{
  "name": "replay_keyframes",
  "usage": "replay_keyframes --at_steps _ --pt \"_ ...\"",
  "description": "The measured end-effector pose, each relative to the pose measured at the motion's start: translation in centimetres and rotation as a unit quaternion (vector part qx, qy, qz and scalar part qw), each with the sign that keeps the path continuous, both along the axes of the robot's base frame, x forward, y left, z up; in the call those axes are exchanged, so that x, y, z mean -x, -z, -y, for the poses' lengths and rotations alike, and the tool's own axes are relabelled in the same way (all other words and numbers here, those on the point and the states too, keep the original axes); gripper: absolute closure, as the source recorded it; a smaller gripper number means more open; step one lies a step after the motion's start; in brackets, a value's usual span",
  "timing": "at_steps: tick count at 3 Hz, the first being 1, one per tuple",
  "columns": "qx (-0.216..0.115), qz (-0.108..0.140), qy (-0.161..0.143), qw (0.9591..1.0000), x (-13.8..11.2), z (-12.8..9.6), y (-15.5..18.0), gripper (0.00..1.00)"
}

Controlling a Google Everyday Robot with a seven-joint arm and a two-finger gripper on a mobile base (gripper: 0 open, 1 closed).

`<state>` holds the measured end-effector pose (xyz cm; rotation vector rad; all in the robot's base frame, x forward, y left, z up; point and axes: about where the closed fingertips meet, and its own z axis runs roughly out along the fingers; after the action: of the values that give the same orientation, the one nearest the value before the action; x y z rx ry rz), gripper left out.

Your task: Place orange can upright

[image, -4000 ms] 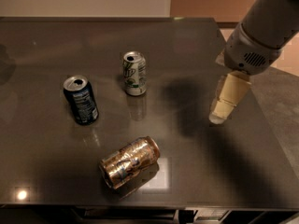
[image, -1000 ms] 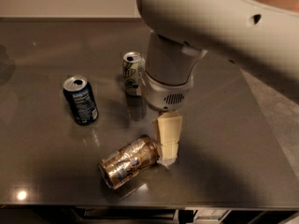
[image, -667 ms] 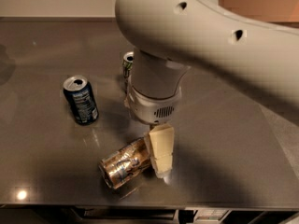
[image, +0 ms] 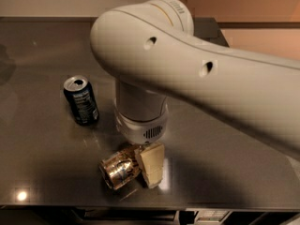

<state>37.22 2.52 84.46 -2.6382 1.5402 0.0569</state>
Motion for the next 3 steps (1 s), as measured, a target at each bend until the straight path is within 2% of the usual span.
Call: replay_keyframes --at_steps 2,3 --pt "0.038 0.014 -0.041 0.9983 0.1 0.2 -0.2 0.65" --pt "0.069 0.033 -0.070 0.9946 -0.6 0.7 -1.9 0.87"
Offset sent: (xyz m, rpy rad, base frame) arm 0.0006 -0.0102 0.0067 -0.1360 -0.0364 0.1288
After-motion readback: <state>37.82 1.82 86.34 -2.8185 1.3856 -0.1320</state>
